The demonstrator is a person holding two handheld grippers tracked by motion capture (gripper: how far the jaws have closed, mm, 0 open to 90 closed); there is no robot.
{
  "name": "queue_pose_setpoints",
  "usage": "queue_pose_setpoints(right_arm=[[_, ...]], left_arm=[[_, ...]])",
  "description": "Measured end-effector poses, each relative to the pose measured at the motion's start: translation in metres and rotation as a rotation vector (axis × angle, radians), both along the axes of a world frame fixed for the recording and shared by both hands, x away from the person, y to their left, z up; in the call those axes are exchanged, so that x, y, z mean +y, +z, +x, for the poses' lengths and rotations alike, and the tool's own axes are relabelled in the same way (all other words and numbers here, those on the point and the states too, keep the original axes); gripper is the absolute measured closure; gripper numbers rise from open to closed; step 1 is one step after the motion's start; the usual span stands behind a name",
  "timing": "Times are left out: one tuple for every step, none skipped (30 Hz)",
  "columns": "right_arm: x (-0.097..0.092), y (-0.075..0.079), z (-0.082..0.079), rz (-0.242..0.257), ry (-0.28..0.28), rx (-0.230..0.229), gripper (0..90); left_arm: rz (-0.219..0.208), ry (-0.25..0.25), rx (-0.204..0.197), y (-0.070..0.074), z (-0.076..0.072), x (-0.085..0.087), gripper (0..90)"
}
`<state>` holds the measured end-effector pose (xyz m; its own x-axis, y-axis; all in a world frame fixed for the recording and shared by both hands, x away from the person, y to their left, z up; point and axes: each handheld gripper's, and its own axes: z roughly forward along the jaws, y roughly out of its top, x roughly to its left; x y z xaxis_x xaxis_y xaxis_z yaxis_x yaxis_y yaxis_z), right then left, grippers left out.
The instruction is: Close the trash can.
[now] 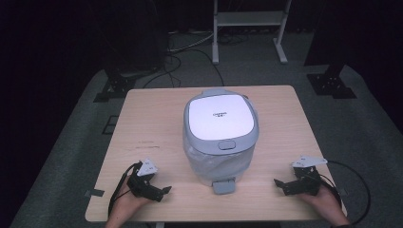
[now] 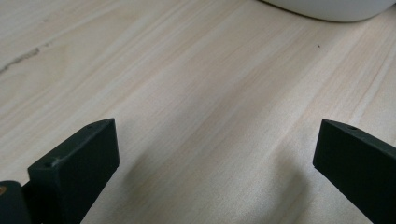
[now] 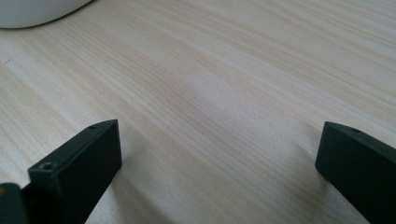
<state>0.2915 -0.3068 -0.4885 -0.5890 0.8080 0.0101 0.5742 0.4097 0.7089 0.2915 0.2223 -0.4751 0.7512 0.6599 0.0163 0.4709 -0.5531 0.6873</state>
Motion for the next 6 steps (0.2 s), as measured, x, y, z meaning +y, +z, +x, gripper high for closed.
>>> queue_pose_setpoints(right_arm=[[0.0000,0.0000,0.0000,0.001,0.000,0.000,0.0],[0.0000,0.0000,0.0000,0.000,0.000,0.000,0.0],[0.0000,0.0000,0.0000,0.000,0.000,0.000,0.0],[0.0000,0.0000,0.0000,0.000,0.000,0.000,0.0],[0.0000,0.0000,0.0000,0.000,0.000,0.000,0.0],[0.0000,0.0000,0.0000,0.000,0.000,0.000,0.0]], left_arm=[[0.002,0.001,0.005,-0.0015,0.0004,0.0001,0.0],[0.004,0.000,0.010,-0.0025,0.0007,0.0004,0.0],[0.007,0.000,0.014,-0.0035,0.0009,0.0008,0.0],[0.008,0.000,0.016,-0.0042,0.0010,0.0010,0.0],[0.006,0.000,0.010,-0.0049,0.0009,0.0016,0.0],[0.005,0.001,0.010,-0.0049,0.0008,0.0024,0.0]])
